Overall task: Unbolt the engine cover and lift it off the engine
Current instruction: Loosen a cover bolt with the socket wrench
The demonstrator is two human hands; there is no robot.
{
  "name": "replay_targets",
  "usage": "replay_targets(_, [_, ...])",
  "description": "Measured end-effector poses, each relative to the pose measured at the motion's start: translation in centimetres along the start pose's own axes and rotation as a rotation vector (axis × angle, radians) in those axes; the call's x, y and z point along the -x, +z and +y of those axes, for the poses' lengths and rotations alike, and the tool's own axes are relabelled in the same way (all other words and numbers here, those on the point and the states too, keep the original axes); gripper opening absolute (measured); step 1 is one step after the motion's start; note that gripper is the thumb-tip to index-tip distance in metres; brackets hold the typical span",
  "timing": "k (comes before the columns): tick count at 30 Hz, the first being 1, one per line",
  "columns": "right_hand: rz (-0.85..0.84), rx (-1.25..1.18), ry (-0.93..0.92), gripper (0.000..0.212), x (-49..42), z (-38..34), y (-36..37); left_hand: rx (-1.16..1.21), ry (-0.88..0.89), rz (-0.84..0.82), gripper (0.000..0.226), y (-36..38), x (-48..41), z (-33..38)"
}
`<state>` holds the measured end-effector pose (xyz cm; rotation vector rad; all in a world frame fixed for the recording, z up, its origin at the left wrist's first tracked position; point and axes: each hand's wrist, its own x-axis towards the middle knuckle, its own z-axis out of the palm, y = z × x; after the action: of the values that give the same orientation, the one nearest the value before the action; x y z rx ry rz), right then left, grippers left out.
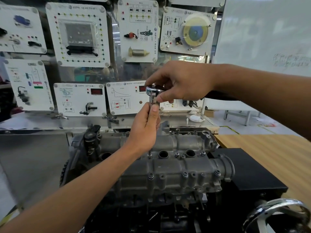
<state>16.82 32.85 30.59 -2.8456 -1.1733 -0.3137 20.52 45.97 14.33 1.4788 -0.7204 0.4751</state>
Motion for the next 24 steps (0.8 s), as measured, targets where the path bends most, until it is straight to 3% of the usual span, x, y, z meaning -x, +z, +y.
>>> replay_targets(4, [0.013, 0.003, 0.121, 0.043, 0.1, -1.1, 0.2, 0.008, 0.005, -0.005, 0.036, 0.0, 0.1, -0.1])
replay_targets(7, [-0.022, 0.012, 0.271, 0.022, -0.2, -1.9, 0.2, -0.056, 0.037, -0.014, 0.035, 0.3, 0.4, -0.1])
replay_targets(10, [-0.040, -0.015, 0.341, 0.034, -1.1, -2.2, 0.2, -0.084, 0.021, 0.000, 0.035, 0.6, 0.6, 0.1])
replay_targets(13, [-0.180, 0.079, 0.287, 0.027, -1.5, -3.2, -0.8, -0.069, -0.009, -0.050, 0.028, -0.5, 0.9, 0.7])
replay_targets(15, [-0.231, 0.264, 0.172, 0.043, -1.3, -3.0, -1.3, -0.094, -0.050, -0.180, 0.022, -1.8, 0.8, 1.3])
replay_targets(17, [-0.143, 0.496, 0.003, 0.045, -0.8, -2.2, -1.2, -0.116, -0.115, -0.287, 0.018, -2.7, 0.2, 2.1])
replay_targets(19, [-0.054, 0.522, -0.070, 0.053, -0.4, -1.6, -0.7, -0.177, -0.129, -0.313, 0.019, -3.2, -0.2, 2.6])
replay_targets(21, [-0.022, 0.462, -0.040, 0.054, -0.3, -1.6, -0.5, -0.263, -0.083, -0.278, 0.016, -3.5, -0.3, 2.8])
replay_targets(24, [-0.102, 0.456, 0.128, 0.025, -1.2, -2.6, -0.9, -0.288, -0.037, -0.117, 0.013, -3.5, 0.1, 2.5])
